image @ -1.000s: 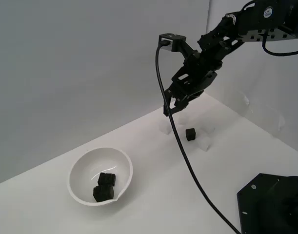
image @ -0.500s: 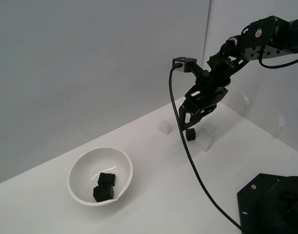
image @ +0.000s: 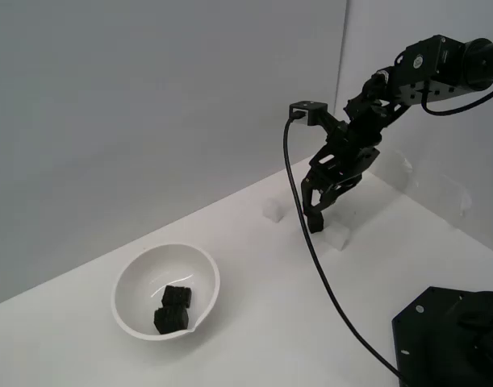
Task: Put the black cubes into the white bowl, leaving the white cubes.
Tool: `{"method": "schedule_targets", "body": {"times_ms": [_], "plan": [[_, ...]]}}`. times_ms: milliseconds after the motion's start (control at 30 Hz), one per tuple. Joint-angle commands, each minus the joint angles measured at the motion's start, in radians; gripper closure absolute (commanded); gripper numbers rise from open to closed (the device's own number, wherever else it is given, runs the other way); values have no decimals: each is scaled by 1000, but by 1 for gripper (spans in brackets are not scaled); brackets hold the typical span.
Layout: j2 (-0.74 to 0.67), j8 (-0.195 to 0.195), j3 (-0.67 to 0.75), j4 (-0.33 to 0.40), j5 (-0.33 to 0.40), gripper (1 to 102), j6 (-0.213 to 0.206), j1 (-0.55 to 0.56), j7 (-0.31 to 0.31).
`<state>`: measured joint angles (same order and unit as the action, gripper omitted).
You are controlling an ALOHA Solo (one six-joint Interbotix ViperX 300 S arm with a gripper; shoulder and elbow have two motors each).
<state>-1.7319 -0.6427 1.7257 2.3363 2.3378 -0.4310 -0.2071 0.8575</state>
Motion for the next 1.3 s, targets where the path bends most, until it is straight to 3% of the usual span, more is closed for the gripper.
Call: {"method": "schedule_targets", "body": {"times_ms": [0, 867, 933, 1033, 1133, 1200, 1267], "plan": [[-9, -12, 12, -2, -8, 33, 2, -8, 5], [130, -12, -127, 2, -5, 35, 0, 43, -44], [135, -12, -132, 2, -3, 46, 0, 43, -46], [135, -12, -132, 2, -3, 73, -2, 43, -46], [132, -11, -127, 3, -2, 91, -2, 43, -46], [127, -9, -123, 2, -3, 101, -2, 43, -44], [120, -6, -114, 2, -3, 101, -2, 43, -43]]}}
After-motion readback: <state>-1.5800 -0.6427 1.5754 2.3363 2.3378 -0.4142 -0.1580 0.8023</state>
